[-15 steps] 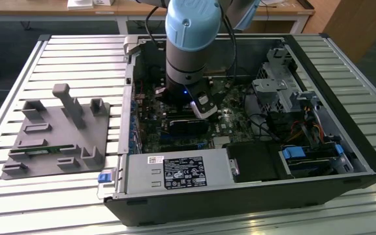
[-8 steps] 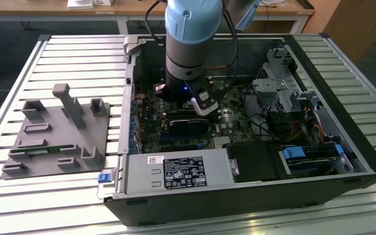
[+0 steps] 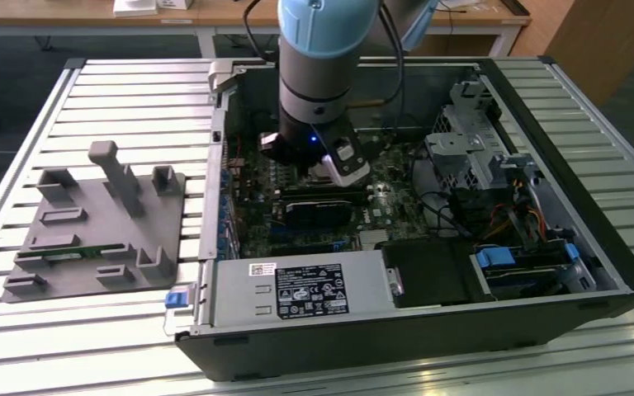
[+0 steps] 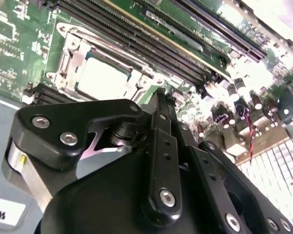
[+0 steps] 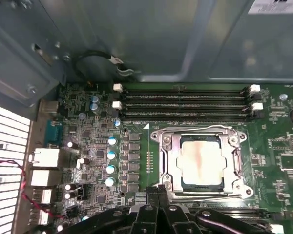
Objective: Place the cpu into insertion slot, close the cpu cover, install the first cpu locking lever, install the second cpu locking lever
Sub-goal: 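Install the second cpu locking lever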
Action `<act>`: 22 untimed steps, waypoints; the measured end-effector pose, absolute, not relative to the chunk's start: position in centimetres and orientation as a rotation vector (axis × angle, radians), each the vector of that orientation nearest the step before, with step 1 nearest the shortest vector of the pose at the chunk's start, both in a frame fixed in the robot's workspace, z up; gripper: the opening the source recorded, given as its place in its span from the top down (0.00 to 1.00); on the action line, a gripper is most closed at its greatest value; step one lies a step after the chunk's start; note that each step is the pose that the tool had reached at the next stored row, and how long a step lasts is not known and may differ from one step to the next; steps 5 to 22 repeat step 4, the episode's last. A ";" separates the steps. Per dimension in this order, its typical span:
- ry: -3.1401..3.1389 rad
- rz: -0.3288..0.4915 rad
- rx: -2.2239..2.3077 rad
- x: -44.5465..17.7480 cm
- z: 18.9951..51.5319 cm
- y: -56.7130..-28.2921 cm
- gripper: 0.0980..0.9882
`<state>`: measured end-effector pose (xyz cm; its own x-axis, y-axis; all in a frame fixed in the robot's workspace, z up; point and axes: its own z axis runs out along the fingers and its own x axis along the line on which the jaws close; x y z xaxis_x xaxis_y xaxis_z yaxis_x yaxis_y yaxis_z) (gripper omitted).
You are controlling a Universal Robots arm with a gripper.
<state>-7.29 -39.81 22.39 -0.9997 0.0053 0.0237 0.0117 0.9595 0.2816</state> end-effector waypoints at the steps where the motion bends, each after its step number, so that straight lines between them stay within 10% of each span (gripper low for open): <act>1: -3.087 -0.444 -0.013 -7.3 22.6 -39.8 0.99; 22: -3.087 -0.444 -0.014 -7.3 23.3 -39.8 0.99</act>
